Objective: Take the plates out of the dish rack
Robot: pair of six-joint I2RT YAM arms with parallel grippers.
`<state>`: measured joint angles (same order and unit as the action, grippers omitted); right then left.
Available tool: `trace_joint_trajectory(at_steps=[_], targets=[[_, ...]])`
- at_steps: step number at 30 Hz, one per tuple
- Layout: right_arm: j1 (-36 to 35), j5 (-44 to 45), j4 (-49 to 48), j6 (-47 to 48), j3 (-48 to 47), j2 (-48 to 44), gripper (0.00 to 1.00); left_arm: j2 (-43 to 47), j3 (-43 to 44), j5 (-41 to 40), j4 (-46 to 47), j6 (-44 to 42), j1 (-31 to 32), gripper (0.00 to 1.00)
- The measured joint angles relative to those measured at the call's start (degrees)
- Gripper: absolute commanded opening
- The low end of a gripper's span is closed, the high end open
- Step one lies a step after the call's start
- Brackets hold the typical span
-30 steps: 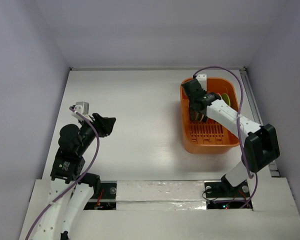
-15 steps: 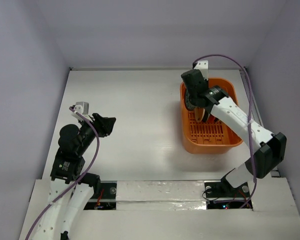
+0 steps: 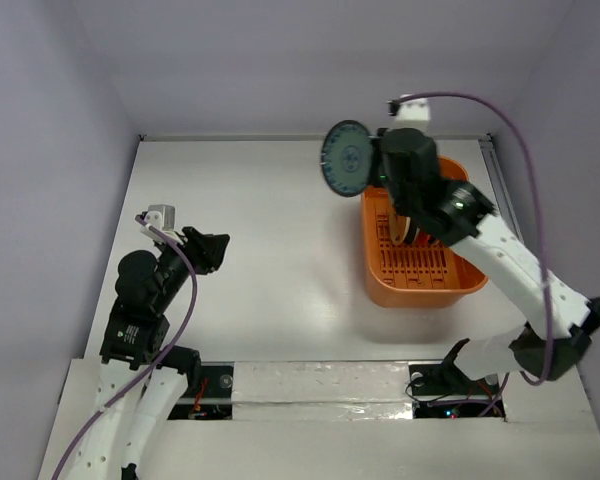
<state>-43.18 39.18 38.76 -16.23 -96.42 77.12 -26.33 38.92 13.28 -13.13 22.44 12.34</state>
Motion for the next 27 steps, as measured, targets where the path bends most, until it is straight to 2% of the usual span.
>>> trace_joint_trajectory(at_steps=[5,9,13,21,24,27], targets=[[-5.09,-8.94,-9.05,-3.41,0.04,13.75,0.0,0.0,0.0,-1.62,-0.2,0.17,-0.24,0.36],[-8.07,-14.38,-12.22,-6.29,-0.57,28.2,0.0,0.02,0.0,-2.49,-0.46,0.22,-0.46,0.32],[-9.44,-16.98,-13.31,-8.76,-0.55,37.27,0.0,0.02,0.0,-2.99,-0.48,0.35,-0.46,0.25],[-9.03,-17.18,-18.27,-12.57,1.64,39.6,0.0,0.0,0.0,-2.97,-0.46,0.39,-0.46,0.23],[-8.98,-16.76,-19.76,-13.86,2.71,40.09,0.04,-0.04,0.0,-2.78,-0.44,0.39,-0.46,0.26],[-8.98,-16.52,-21.38,-16.04,3.65,41.42,0.12,-0.17,0.0,-2.73,-0.42,0.39,-0.46,0.28]])
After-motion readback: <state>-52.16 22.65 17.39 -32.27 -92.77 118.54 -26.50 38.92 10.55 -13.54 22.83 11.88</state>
